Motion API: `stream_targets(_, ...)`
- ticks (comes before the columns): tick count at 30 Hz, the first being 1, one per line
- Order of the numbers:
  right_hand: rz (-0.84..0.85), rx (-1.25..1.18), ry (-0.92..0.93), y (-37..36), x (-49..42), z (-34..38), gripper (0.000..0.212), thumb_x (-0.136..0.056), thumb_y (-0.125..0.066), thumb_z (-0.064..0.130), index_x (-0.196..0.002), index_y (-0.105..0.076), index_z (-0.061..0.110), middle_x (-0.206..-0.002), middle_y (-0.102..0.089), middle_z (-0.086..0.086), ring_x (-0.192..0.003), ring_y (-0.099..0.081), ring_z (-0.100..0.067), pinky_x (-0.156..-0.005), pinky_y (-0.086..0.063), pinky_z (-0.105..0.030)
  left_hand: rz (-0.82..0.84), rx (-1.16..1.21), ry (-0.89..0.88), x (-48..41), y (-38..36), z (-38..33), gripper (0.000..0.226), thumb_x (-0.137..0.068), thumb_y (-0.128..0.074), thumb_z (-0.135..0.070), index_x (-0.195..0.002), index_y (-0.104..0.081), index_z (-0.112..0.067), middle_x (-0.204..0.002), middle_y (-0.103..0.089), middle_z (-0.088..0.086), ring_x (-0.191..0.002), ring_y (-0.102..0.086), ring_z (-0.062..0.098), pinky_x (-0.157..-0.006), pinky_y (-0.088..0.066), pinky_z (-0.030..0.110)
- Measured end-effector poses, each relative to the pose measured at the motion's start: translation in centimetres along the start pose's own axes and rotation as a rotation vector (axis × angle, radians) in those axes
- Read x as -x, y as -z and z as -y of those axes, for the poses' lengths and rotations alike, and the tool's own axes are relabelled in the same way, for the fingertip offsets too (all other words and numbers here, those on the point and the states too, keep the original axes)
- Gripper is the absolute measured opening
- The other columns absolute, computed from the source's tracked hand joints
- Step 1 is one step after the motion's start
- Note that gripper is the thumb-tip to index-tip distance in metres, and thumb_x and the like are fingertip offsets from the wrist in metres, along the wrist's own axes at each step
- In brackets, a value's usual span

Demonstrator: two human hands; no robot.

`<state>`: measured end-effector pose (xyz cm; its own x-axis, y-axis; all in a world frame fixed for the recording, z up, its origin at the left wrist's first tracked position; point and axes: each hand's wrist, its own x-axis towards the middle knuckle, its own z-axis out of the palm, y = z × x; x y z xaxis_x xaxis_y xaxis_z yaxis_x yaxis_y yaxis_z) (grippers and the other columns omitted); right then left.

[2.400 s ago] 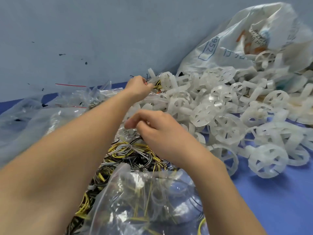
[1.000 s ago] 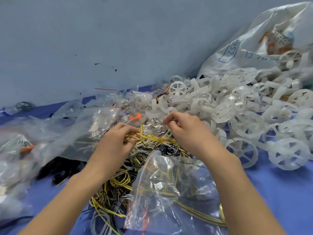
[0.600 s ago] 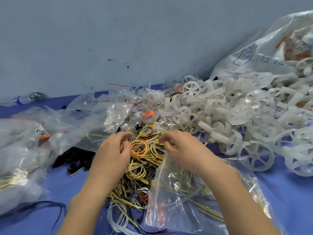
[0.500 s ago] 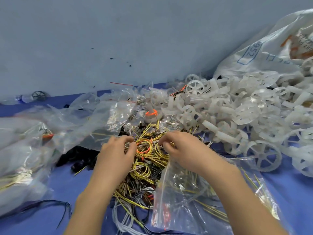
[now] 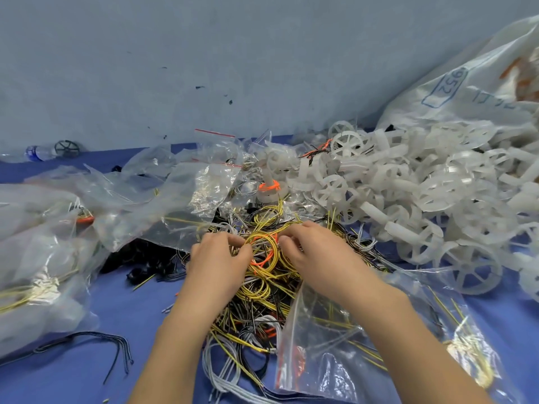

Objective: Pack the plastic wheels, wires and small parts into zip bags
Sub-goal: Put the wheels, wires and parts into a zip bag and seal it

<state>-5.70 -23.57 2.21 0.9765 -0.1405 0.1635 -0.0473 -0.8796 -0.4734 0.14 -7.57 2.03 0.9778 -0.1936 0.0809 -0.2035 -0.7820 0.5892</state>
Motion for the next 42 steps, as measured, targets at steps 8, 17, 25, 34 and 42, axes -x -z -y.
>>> stream_targets(8, -0.009, -0.334, -0.03, -0.1, -0.8, 0.0, 0.043, -0.105, -0.04, 0.039, -0.08, -0.056, 0.007, -0.06, -0.046, 0.003, -0.053, -0.04, -0.012, -0.053, -0.029, -0.032, -0.102, 0.377, -0.157, 0.5, 0.1, 0.0, 0.005, -0.094, -0.061, -0.027, -0.094, -0.057, -0.029, -0.089, -0.065, -0.013, -0.083, -0.06, -0.003, -0.068, -0.041, 0.012)
stream_targets(17, 0.018, -0.349, -0.159, -0.9, -1.7, -0.9, 0.036, -0.095, -0.053, 0.052, -0.117, -0.068, 0.028, -0.061, -0.058, 0.011, -0.042, -0.046, 0.003, -0.04, -0.03, -0.012, -0.004, 0.525, -0.234, 0.5, 0.1, 0.2, 0.006, -0.094, -0.063, -0.022, -0.096, -0.06, -0.026, -0.093, -0.069, -0.006, -0.085, -0.063, 0.0, -0.07, -0.044, 0.006)
stream_targets(25, 0.04, -0.38, -0.197, -1.9, -2.1, -0.3, 0.041, -0.086, -0.061, 0.064, -0.109, -0.07, 0.031, -0.083, -0.07, 0.007, -0.076, -0.063, -0.012, -0.074, -0.051, -0.032, 0.043, 0.555, -0.278, 0.9, 0.2, 0.1, 0.008, -0.094, -0.062, -0.018, -0.098, -0.061, -0.024, -0.096, -0.071, -0.006, -0.093, -0.065, 0.004, -0.074, -0.047, 0.013)
stream_targets(34, -0.071, -0.468, -0.098, -1.3, -1.6, -0.5, 0.021, -0.096, -0.057, 0.044, -0.104, -0.071, 0.031, -0.066, -0.061, 0.009, -0.05, -0.046, -0.002, -0.054, -0.036, -0.026, 0.066, 0.563, -0.304, 1.1, 0.5, 0.2, 0.011, -0.094, -0.062, -0.02, -0.102, -0.062, -0.029, -0.1, -0.072, -0.011, -0.098, -0.065, 0.001, -0.081, -0.047, 0.019)
stream_targets(42, -0.43, -0.525, -0.186, 1.2, -1.5, -2.9, 0.016, -0.097, -0.058, 0.04, -0.096, -0.067, 0.027, -0.087, -0.069, 0.012, -0.079, -0.064, 0.001, -0.067, -0.048, -0.02, -0.076, 0.516, -0.184, 0.5, 0.4, 1.1, 0.013, -0.097, -0.056, -0.021, -0.104, -0.058, -0.032, -0.09, -0.072, -0.012, -0.085, -0.062, -0.008, -0.065, -0.041, 0.005)
